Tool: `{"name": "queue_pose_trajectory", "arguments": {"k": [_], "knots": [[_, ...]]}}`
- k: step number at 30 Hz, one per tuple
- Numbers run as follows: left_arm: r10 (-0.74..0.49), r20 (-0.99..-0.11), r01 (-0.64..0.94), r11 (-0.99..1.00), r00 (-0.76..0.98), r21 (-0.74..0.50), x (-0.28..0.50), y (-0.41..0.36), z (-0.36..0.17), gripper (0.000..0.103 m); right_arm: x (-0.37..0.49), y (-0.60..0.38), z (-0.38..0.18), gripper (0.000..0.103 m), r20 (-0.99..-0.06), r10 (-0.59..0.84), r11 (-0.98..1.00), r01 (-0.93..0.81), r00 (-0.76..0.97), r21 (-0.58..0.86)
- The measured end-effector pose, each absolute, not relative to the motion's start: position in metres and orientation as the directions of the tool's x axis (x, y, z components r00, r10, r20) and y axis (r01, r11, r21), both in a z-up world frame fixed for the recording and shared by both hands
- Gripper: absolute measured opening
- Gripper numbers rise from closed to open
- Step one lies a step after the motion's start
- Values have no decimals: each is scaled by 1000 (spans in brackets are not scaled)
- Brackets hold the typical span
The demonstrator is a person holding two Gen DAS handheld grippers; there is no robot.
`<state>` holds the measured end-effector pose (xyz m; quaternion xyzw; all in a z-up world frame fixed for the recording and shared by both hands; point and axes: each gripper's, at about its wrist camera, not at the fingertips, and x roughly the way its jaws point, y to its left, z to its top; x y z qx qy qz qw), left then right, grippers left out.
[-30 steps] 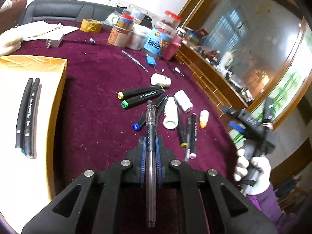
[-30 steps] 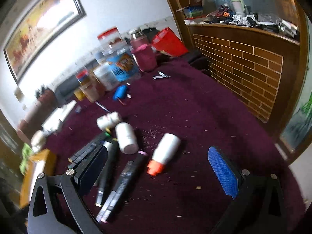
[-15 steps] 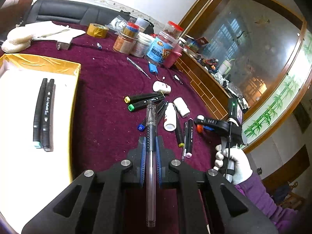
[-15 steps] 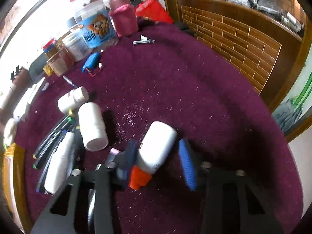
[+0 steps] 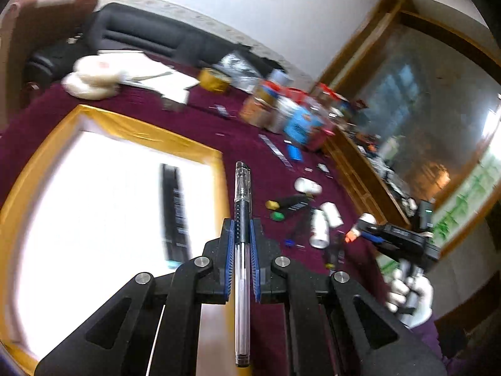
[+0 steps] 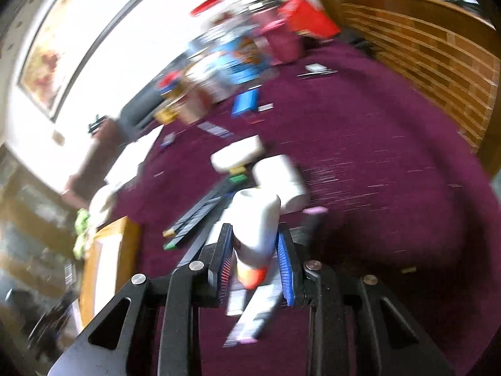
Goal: Organize rigid objects
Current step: 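Lower the pen and the white bottle into the box and open both tools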
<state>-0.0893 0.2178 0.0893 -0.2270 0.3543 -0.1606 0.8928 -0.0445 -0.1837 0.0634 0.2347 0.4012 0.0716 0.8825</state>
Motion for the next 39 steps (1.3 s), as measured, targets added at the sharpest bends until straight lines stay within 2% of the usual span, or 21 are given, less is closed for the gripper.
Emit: {"name": "queue_pose_trajectory", "arguments": {"k": [4,9,14,17,21,26,29,31,35,39], "knots": [[-376,-612,38,870,695,-491,-75,252,79,7,-36,-122,66,24,-670,417,870,-56,614,490],[-342,-674,-36,876,655,-480,-50,278,57,7,-23,-31,69,24,-678,526,843,-205,514,498],[-333,-718,-75,878,611,-472,-23,289,39,7,-12,45,72,24,-702,569,822,-327,428,467],[-339,-738,-81,880,584,-468,-12,292,31,7,-1,81,62,24,-746,565,817,-364,352,447],[-329,-764,-108,883,555,-458,2,288,18,7,13,116,45,24,-824,479,856,-371,304,360],[-352,-744,-105,865,569,-490,-4,290,19,10,39,133,27,24,-878,385,896,-342,283,283],[-354,-720,-97,859,597,-502,-18,294,29,29,53,143,22,24,-896,345,911,-329,281,248],[-345,-705,-104,854,620,-510,-29,297,36,52,58,146,22,24,-903,303,928,-311,306,206],[-344,-672,-113,836,656,-537,-48,304,46,55,60,153,31,30,-901,251,937,-323,353,134],[-335,-655,-118,829,677,-546,-63,305,54,56,50,141,44,32,-859,314,925,-334,404,181]]}}
